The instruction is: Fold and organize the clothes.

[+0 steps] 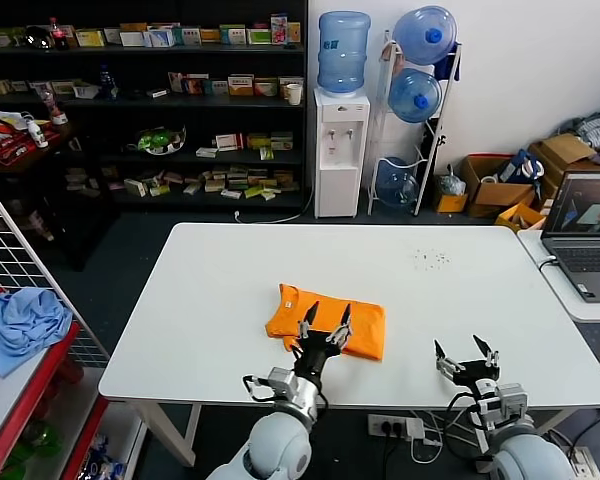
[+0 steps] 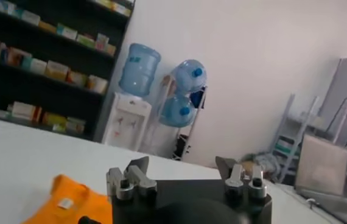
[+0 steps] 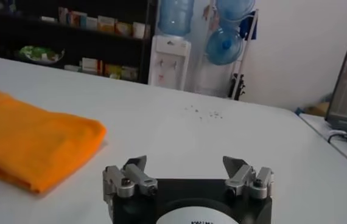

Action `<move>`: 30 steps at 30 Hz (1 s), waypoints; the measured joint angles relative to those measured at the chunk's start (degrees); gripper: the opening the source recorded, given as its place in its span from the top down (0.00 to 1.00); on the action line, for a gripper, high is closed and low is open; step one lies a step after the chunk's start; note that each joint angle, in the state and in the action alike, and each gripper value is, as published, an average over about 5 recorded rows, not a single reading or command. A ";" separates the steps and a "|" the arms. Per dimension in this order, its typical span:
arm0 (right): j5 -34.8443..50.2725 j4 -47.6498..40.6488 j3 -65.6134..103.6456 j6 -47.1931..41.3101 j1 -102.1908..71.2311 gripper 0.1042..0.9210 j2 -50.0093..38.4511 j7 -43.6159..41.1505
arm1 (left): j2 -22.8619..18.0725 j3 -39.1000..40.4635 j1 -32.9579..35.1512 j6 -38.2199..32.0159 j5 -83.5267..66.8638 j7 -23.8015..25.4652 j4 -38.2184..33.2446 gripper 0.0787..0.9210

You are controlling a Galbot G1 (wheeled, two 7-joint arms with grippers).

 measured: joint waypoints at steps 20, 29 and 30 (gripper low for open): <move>-1.55 1.24 3.53 -0.84 2.39 0.12 5.22 -3.53 | 17.90 -16.26 12.55 -3.29 7.79 5.07 -7.48 0.12; -2.94 1.06 3.29 -0.38 2.88 0.12 6.35 -3.06 | 18.92 -18.45 12.94 0.68 5.88 5.59 -8.13 0.12; -3.11 1.08 3.22 -0.34 2.89 0.12 6.51 -3.06 | 18.91 -18.70 12.93 1.08 5.86 5.47 -8.13 0.12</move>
